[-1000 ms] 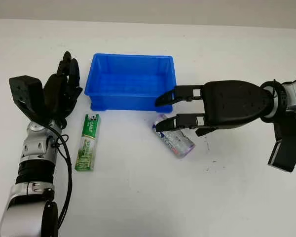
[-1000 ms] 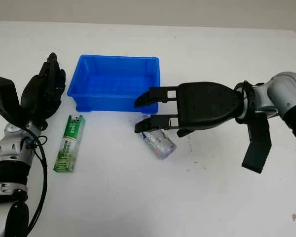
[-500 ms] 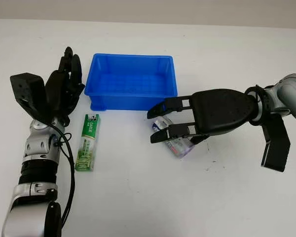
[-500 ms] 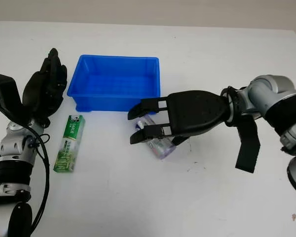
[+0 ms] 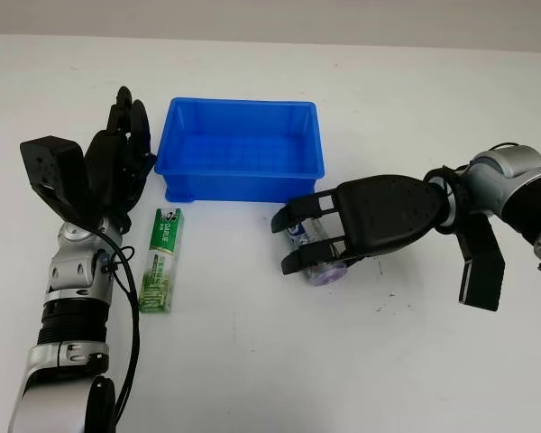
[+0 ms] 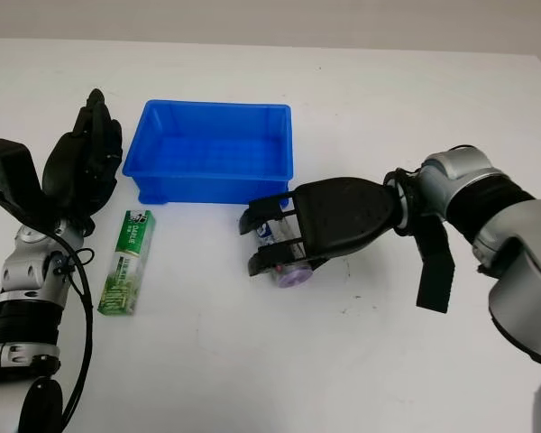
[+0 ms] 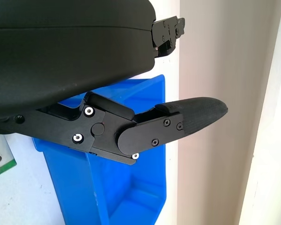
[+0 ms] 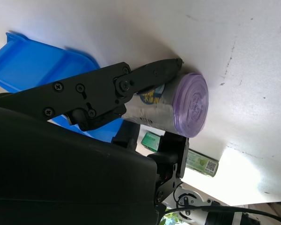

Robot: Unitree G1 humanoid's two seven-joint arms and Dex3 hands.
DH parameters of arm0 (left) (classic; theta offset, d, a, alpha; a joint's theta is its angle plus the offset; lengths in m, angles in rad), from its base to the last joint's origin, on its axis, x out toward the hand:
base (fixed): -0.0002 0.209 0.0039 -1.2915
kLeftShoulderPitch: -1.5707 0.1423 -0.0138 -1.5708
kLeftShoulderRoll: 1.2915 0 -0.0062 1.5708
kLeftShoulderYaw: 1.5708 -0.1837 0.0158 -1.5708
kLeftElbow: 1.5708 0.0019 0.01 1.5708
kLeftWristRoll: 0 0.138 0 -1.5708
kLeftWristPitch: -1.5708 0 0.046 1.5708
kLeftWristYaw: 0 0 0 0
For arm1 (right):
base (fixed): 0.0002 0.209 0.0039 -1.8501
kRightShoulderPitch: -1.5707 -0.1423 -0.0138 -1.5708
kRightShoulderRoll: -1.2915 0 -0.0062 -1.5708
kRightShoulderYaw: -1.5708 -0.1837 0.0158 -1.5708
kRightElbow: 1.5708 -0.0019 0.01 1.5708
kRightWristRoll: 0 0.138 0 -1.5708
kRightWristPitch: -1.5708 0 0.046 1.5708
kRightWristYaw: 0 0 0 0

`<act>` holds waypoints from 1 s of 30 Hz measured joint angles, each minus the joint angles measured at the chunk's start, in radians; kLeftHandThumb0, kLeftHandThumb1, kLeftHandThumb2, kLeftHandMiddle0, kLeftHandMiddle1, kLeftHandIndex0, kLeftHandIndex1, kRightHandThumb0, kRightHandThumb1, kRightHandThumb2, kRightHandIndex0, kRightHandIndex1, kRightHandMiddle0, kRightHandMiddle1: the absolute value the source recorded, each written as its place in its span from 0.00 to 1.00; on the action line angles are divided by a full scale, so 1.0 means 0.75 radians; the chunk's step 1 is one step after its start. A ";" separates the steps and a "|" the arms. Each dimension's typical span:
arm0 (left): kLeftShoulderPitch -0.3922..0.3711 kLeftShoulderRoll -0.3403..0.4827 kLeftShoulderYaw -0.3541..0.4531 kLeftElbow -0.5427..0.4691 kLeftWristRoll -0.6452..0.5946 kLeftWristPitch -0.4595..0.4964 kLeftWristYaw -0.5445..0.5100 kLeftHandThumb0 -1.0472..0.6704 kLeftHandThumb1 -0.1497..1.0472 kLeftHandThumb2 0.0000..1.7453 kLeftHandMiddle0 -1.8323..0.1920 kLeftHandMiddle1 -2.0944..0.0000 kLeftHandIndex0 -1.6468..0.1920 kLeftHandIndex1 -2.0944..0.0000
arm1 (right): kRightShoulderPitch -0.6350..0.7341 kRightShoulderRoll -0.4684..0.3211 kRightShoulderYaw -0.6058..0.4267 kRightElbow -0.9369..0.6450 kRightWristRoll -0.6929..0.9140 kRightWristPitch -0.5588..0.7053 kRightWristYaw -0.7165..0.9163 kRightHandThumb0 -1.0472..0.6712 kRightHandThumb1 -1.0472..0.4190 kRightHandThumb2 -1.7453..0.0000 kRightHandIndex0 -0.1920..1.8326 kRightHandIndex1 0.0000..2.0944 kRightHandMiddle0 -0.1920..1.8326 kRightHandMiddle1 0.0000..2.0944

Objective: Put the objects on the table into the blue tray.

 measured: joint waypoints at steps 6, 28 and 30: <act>0.001 -0.001 0.000 0.000 0.000 0.004 0.000 0.16 1.00 0.40 1.00 1.00 1.00 1.00 | -0.024 0.017 0.014 0.033 0.042 0.002 0.009 0.26 0.00 0.89 0.56 0.98 0.40 0.81; 0.004 -0.001 0.000 0.003 0.001 0.006 -0.012 0.16 1.00 0.39 1.00 1.00 1.00 1.00 | 0.100 0.039 -0.426 0.205 1.556 -0.448 1.725 0.40 0.00 0.82 0.72 1.00 0.59 1.00; 0.004 -0.001 0.000 0.003 0.001 0.007 -0.012 0.16 1.00 0.39 1.00 1.00 1.00 1.00 | 0.140 0.030 -0.439 0.082 1.807 -0.289 1.979 0.39 0.00 0.81 0.71 1.00 0.57 1.00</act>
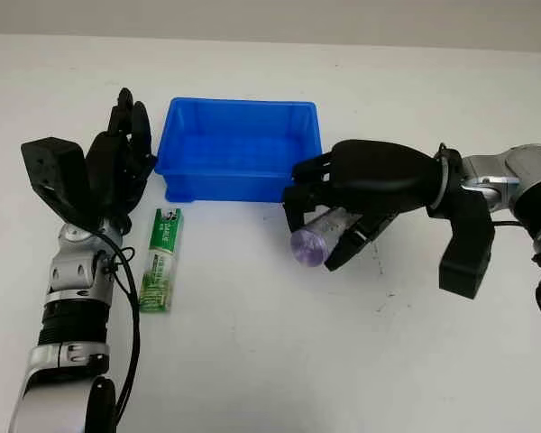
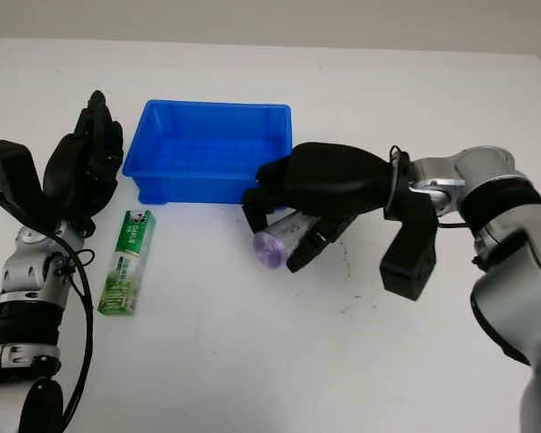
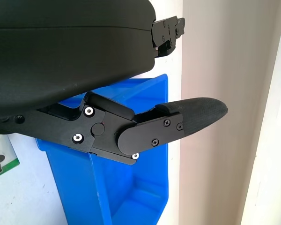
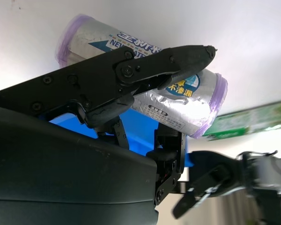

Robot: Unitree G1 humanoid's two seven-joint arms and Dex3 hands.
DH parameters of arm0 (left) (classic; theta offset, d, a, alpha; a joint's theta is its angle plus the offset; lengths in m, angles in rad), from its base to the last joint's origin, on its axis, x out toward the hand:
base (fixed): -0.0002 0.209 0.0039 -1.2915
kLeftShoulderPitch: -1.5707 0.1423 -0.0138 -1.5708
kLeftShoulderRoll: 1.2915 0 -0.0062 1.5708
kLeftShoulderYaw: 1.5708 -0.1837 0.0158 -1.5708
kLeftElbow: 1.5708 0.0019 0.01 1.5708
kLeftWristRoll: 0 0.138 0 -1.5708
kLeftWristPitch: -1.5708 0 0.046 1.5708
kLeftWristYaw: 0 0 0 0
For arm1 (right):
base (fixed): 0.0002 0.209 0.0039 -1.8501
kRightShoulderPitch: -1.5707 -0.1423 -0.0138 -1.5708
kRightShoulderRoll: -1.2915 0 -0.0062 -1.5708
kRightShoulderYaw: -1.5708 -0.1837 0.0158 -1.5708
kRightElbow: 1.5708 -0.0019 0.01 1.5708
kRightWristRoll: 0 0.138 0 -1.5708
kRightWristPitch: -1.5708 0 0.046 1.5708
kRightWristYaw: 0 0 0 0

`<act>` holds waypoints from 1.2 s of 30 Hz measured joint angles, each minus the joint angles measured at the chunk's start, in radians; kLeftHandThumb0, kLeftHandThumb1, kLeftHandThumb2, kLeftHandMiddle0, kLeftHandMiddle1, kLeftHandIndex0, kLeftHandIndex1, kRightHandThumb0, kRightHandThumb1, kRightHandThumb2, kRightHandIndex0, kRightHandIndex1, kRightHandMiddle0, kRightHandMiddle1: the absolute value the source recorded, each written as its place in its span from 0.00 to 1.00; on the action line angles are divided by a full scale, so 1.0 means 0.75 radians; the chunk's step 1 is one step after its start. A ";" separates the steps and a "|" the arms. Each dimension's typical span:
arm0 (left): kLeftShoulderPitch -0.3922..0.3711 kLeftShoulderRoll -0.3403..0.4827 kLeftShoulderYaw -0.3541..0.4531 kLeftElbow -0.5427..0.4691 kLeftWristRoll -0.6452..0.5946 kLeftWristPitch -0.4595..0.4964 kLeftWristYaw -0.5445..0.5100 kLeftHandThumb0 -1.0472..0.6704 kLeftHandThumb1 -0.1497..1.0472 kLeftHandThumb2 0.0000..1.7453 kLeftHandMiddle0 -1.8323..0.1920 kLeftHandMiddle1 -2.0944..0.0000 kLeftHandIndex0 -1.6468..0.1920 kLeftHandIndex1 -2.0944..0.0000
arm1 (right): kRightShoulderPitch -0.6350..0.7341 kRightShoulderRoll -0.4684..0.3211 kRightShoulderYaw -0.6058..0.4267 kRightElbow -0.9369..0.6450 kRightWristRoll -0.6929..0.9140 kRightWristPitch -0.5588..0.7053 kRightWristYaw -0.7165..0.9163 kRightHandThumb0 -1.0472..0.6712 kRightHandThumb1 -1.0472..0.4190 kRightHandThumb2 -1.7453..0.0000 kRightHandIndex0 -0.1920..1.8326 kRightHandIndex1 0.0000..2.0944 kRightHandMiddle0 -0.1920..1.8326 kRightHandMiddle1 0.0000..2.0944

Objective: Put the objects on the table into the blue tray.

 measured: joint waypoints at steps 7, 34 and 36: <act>0.000 0.000 0.000 0.004 0.000 0.004 -0.004 0.16 1.00 0.38 1.00 1.00 1.00 1.00 | 0.140 -0.050 -0.190 -0.537 0.839 0.856 0.805 0.40 0.00 0.77 0.73 1.00 0.62 1.00; -0.010 0.019 -0.007 0.033 0.016 0.017 -0.027 0.16 1.00 0.38 1.00 1.00 1.00 1.00 | 0.043 0.470 -1.061 -0.445 0.632 1.590 0.532 0.34 0.00 0.75 0.69 1.00 0.55 1.00; -0.010 0.018 -0.008 0.033 0.017 0.017 -0.026 0.15 1.00 0.38 1.00 1.00 1.00 1.00 | 0.015 0.507 -1.061 -0.334 0.550 1.458 0.462 0.34 0.00 0.75 0.68 1.00 0.54 1.00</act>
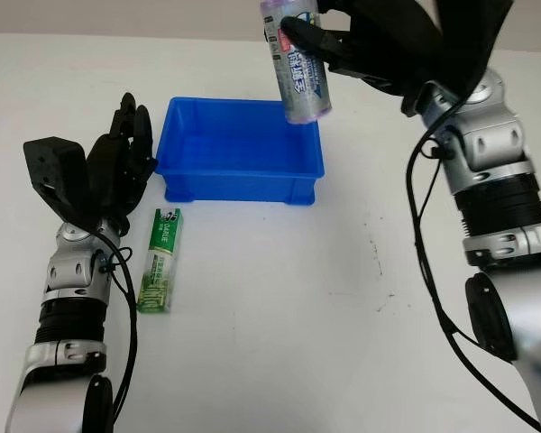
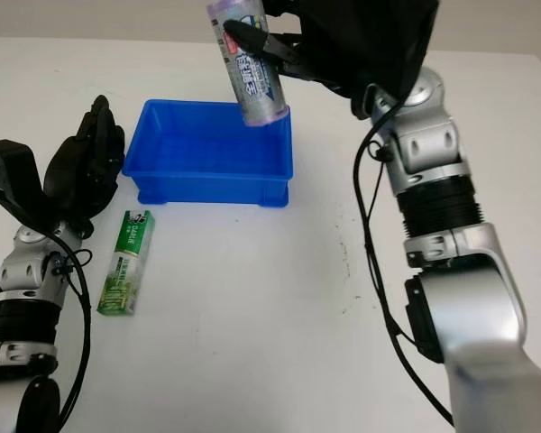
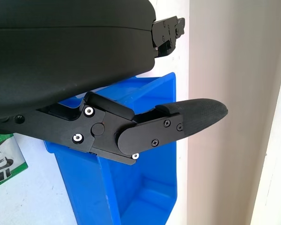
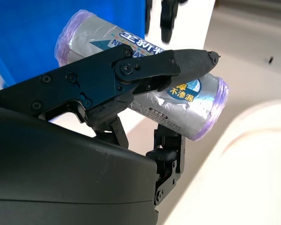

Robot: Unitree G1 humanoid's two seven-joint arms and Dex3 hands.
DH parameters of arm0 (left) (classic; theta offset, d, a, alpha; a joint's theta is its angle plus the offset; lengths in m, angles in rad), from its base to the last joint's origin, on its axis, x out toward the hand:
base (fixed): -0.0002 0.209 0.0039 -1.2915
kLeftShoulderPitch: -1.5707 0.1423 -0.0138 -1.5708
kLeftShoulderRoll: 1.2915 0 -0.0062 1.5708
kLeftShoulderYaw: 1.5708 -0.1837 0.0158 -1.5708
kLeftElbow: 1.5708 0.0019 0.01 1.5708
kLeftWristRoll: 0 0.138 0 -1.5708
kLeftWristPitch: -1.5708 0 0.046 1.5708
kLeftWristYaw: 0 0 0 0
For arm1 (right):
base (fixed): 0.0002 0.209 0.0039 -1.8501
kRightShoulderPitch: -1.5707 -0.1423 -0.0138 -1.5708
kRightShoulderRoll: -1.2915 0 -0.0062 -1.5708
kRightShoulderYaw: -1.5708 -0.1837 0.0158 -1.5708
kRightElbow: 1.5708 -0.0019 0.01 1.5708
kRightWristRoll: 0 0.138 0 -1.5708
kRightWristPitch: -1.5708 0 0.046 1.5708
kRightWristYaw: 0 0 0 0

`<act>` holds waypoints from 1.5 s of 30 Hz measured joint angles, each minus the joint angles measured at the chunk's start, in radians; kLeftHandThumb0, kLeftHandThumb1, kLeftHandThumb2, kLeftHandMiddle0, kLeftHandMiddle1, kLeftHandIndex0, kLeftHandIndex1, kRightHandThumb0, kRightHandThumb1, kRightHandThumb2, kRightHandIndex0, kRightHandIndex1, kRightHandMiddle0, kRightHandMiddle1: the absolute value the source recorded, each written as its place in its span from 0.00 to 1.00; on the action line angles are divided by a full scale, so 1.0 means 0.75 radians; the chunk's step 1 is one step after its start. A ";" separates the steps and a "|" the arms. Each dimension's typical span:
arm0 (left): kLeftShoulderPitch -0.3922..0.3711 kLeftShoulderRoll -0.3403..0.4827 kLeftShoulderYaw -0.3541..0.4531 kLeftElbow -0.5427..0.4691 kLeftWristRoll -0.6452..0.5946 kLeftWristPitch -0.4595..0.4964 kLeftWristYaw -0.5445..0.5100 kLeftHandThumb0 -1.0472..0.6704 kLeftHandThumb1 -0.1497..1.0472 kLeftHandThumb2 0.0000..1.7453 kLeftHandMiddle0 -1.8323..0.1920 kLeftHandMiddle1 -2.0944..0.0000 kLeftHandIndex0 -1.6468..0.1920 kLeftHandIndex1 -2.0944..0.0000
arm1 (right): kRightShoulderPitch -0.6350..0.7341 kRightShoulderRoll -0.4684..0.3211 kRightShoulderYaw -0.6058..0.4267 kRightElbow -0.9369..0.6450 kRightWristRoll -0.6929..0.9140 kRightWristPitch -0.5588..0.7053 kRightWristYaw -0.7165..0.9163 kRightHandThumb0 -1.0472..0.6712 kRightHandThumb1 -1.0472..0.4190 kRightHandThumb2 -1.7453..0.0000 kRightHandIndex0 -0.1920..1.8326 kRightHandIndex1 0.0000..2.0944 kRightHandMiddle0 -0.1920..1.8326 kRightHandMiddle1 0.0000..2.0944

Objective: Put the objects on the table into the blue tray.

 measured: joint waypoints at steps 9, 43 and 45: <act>0.003 -0.004 -0.002 -0.011 0.004 -0.001 0.018 0.16 1.00 0.39 1.00 1.00 1.00 1.00 | -0.126 0.086 0.134 0.533 -0.402 -0.476 -0.310 0.32 0.00 0.78 0.56 1.00 0.45 1.00; 0.016 -0.001 0.005 0.000 0.005 -0.013 -0.007 0.16 1.00 0.38 1.00 1.00 1.00 1.00 | -0.149 -0.088 -0.141 0.456 -0.162 -0.244 0.166 0.14 0.00 0.61 0.00 0.00 0.00 0.00; 0.016 0.002 0.007 0.001 0.005 -0.014 -0.008 0.16 1.00 0.38 1.00 1.00 1.00 1.00 | -0.121 -0.100 -0.184 0.450 -0.122 -0.186 0.151 0.13 0.00 0.61 0.00 0.00 0.00 0.00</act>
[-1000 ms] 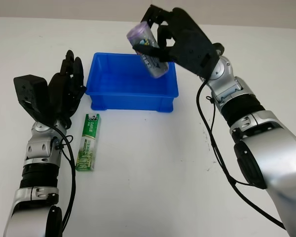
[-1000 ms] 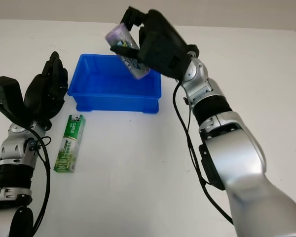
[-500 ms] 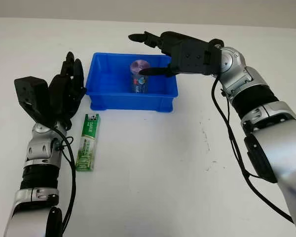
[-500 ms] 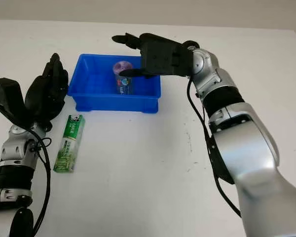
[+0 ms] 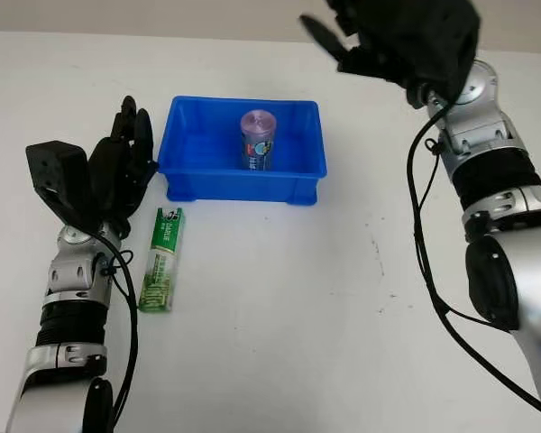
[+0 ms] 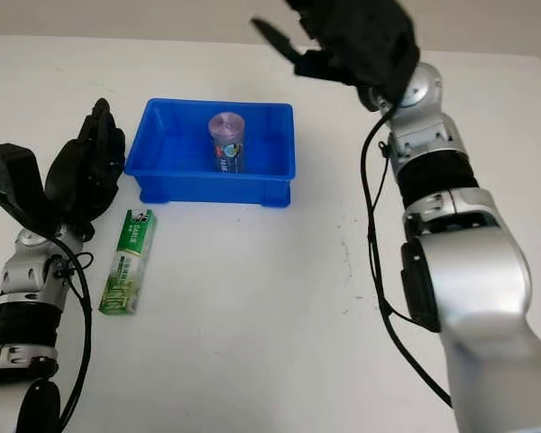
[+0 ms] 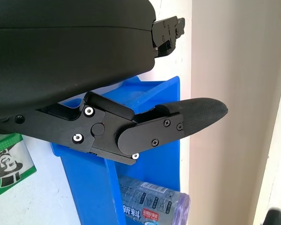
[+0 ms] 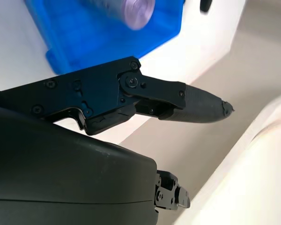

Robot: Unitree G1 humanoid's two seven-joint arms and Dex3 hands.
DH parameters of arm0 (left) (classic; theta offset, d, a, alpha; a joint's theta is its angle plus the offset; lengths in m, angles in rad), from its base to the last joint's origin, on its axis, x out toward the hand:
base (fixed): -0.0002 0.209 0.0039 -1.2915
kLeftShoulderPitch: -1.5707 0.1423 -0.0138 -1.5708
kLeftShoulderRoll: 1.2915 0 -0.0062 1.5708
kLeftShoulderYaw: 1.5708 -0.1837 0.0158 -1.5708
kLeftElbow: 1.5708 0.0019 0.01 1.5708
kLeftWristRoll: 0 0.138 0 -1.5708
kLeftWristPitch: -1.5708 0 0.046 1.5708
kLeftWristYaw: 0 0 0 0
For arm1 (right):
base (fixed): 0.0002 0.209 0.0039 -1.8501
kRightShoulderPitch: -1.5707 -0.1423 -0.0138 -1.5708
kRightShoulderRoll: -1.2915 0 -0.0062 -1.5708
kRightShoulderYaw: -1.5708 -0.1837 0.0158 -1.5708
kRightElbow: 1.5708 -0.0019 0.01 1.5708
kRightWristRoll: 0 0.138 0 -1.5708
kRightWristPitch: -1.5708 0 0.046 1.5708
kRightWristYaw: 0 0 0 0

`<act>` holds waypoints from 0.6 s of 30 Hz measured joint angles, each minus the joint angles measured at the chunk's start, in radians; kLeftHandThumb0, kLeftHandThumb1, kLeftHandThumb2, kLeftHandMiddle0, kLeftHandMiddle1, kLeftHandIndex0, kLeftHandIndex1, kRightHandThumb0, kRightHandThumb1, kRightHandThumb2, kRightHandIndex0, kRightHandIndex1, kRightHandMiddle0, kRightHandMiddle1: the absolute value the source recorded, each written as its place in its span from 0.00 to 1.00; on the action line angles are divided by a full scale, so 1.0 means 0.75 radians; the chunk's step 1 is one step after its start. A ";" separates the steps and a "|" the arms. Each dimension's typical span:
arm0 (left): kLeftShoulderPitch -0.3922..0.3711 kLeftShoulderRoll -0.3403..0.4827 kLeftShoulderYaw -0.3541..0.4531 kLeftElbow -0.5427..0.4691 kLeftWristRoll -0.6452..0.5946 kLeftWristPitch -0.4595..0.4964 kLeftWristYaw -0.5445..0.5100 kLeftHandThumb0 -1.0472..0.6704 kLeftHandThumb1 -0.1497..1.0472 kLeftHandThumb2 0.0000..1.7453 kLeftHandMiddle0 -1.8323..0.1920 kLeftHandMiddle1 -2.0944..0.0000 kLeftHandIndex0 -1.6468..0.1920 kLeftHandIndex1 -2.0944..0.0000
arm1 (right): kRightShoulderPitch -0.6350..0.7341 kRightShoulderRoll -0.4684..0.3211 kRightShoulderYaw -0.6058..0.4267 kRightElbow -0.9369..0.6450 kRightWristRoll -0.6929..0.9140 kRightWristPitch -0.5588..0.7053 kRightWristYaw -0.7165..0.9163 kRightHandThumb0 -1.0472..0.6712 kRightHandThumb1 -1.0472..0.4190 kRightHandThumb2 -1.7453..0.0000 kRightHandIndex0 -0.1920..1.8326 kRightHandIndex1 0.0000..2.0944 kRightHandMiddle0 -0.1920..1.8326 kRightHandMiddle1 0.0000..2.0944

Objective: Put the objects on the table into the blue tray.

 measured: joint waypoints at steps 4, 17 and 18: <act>-0.002 0.000 -0.001 0.009 0.000 -0.002 -0.006 0.16 1.00 0.38 1.00 1.00 1.00 1.00 | 0.100 -0.027 -0.067 -0.062 0.065 0.100 -0.010 0.14 0.00 0.57 0.00 0.00 0.00 0.00; -0.018 0.026 0.003 0.036 -0.002 0.002 -0.040 0.16 1.00 0.37 1.00 1.00 1.00 1.00 | 0.516 -0.020 -0.119 -0.530 0.133 0.380 -0.080 0.17 0.00 0.52 0.00 0.00 0.00 0.00; -0.019 0.026 0.003 0.037 -0.002 0.002 -0.041 0.16 1.00 0.37 1.00 1.00 1.00 1.00 | 0.544 -0.007 -0.119 -0.568 0.135 0.397 -0.091 0.18 0.00 0.52 0.00 0.00 0.00 0.00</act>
